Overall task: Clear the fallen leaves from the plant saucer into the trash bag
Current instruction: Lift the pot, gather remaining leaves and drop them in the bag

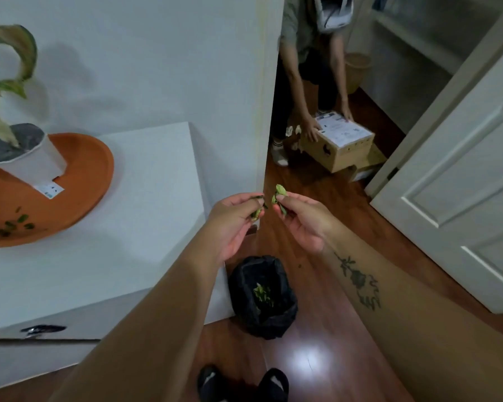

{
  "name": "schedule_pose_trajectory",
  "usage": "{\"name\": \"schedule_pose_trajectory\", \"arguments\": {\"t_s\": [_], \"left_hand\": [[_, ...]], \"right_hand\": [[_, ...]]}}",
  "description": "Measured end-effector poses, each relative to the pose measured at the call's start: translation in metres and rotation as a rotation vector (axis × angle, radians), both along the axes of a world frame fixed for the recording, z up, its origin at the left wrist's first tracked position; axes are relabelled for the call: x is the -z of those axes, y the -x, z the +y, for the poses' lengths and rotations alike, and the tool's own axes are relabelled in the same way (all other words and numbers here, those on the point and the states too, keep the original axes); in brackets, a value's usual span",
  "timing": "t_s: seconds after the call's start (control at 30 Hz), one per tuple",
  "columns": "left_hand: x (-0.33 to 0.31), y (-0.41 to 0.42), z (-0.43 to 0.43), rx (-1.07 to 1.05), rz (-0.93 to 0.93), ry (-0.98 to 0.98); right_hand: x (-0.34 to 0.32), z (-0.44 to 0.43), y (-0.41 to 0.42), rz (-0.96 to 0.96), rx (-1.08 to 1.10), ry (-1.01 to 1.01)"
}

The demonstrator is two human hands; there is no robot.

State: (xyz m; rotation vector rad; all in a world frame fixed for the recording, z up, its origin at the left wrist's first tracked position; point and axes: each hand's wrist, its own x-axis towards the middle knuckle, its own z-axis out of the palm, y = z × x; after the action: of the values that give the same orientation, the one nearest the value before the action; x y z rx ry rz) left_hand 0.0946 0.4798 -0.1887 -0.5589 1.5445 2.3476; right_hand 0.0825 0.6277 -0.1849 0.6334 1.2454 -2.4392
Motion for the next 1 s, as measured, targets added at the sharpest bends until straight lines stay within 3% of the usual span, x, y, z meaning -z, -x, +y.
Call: {"name": "schedule_pose_trajectory", "arguments": {"t_s": [0.3, 0.83, 0.9, 1.0], "left_hand": [[0.082, 0.002, 0.040, -0.031, -0.130, 0.006], [0.334, 0.005, 0.052, -0.034, -0.263, 0.056], [0.373, 0.007, 0.052, 0.084, -0.337, 0.124], [0.421, 0.008, 0.045, 0.433, -0.376, 0.585]], "right_hand": [[0.080, 0.038, 0.007, -0.130, 0.081, -0.007], [0.343, 0.050, -0.010, -0.246, 0.072, -0.082], [0.381, 0.051, -0.017, -0.313, -0.062, -0.107], [0.434, 0.057, -0.033, -0.481, -0.550, -0.556]]}}
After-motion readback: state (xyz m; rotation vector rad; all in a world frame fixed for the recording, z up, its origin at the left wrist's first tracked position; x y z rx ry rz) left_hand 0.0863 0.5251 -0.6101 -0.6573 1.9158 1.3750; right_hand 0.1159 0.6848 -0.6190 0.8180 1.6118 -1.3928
